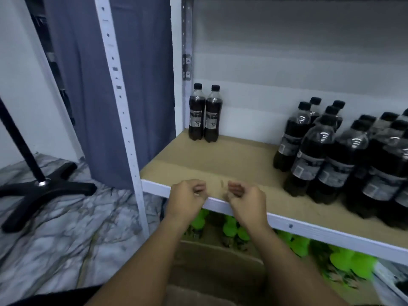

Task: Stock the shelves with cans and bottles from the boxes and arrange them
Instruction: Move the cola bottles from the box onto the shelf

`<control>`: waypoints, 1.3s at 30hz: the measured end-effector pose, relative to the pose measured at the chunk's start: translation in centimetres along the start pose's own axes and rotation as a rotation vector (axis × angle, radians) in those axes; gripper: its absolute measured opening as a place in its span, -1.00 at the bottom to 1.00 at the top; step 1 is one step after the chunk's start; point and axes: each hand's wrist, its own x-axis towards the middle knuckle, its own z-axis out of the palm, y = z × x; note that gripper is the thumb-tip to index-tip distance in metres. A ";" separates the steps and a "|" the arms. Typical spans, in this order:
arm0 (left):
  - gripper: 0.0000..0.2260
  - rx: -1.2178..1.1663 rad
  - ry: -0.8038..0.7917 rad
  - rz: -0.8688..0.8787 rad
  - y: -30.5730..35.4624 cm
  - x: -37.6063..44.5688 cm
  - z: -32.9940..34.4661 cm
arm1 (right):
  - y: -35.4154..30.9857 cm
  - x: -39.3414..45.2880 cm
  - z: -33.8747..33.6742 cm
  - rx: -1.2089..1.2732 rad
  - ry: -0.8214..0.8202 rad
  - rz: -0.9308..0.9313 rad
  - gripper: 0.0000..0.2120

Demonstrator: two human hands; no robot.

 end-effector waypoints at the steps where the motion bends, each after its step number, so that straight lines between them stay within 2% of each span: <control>1: -0.74 0.007 0.007 0.008 0.1 -1.5 -0.1 | -0.3 -1.8 -0.4 0.022 0.015 -0.021 -0.75; 3: -0.72 0.019 -0.011 0.009 -0.1 -4.6 -0.2 | -0.4 -5.3 -1.0 0.057 0.018 -0.045 -0.73; 6: -0.67 -0.035 -0.192 -0.103 -2.5 -9.4 0.0 | 1.3 -9.9 -0.7 0.074 -0.053 0.005 -0.67; 8: -0.66 -0.042 -0.314 -0.194 -5.2 -12.8 0.2 | 3.3 -12.8 0.0 0.083 -0.169 0.069 -0.63; 12: -0.54 0.034 -0.440 -0.316 -10.6 -18.5 0.7 | 8.2 -18.3 1.4 0.030 -0.452 0.230 -0.52; 17: -0.35 0.142 -0.783 -0.393 -14.7 -23.3 2.4 | 13.5 -23.4 1.3 -0.148 -0.753 0.354 -0.45; 20: -0.39 0.253 -0.829 -0.317 -16.5 -24.5 3.2 | 14.6 -25.1 2.1 -0.248 -0.956 0.295 -0.45; 24: -0.48 0.249 -0.787 -0.301 -17.3 -24.5 3.7 | 14.1 -26.5 3.9 -0.290 -1.110 0.204 -0.44; 31: -0.54 0.180 -0.773 -0.303 -17.7 -24.4 4.0 | 14.6 -26.9 5.1 -0.286 -1.087 0.085 -0.48; 37: -0.61 0.130 -0.783 -0.289 -17.6 -24.7 3.7 | 15.2 -27.2 4.6 -0.115 -1.000 0.183 -0.52; 39: -0.61 0.115 -0.778 -0.289 -17.3 -24.4 3.3 | 15.2 -26.7 4.1 -0.055 -0.934 0.213 -0.45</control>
